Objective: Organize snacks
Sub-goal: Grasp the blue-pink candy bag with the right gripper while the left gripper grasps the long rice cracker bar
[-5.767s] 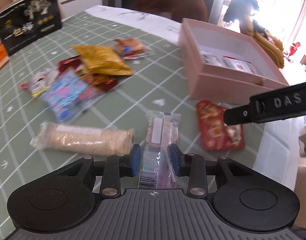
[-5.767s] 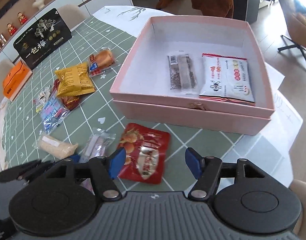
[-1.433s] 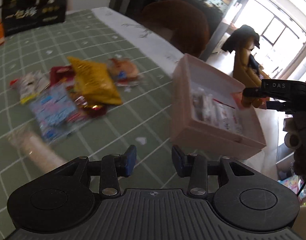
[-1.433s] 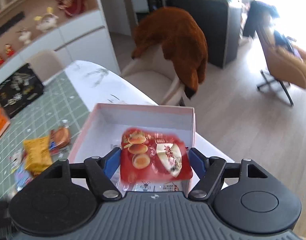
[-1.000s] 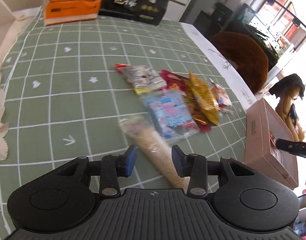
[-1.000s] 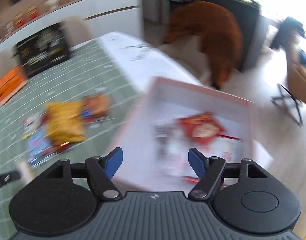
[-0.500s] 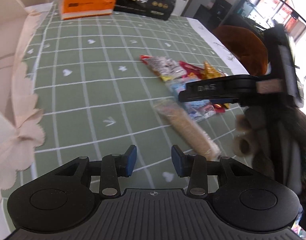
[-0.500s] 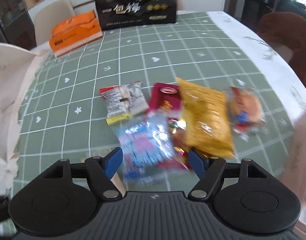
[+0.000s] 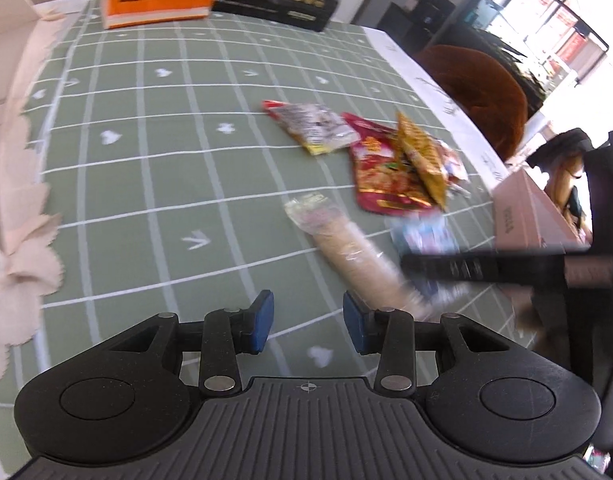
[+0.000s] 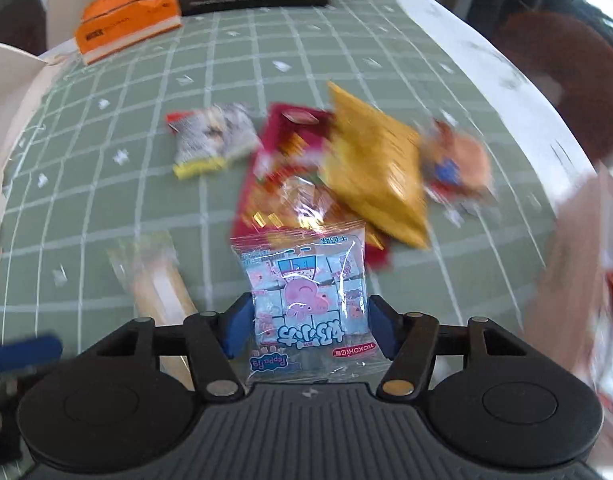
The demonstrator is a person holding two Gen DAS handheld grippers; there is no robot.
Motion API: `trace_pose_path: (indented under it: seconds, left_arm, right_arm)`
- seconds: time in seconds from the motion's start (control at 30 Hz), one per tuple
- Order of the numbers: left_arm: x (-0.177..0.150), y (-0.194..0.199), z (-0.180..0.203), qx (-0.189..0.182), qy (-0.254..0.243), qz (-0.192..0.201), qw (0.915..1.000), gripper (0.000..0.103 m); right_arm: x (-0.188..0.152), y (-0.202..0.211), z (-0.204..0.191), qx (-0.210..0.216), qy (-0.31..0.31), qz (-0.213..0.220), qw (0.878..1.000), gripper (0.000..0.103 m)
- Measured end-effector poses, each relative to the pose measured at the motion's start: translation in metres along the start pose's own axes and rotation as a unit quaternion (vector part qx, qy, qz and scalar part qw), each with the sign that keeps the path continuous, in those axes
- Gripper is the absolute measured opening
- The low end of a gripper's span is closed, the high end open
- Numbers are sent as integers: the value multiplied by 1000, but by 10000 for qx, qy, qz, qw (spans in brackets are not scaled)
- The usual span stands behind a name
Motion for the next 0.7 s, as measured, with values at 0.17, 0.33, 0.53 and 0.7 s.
trace_pose_path:
  seconds: [0.17,0.33,0.53,0.7]
  left_arm:
    - [9,-14,29,1,-174,30,9998,43]
    - [12,-31,64,316,-691,114,9970,47]
    - [5,-39,92,580,-1314,247,9893,50]
    - [-6,-33,99,512,-1708,258,9836,49]
  right_arm:
    - [-41,24,18,-13,-387,-112,9992,60]
    - [-75,44,27,-213,-586,-115,9980,60]
    - [-104,59,46,-513,-631,-15,9967,61]
    - [-114,64,65,-323,-1012,75,9943,63]
Point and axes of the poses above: each gripper's, at about its wrist camera, not at the fingertips, and y roughly against the way its jaws point, z to its right, x to its top, the point moved 1 cm from there along -y, roughly the way its jaws point, and after that the axes turned 12 degrees about x, right-handed, at the moved point
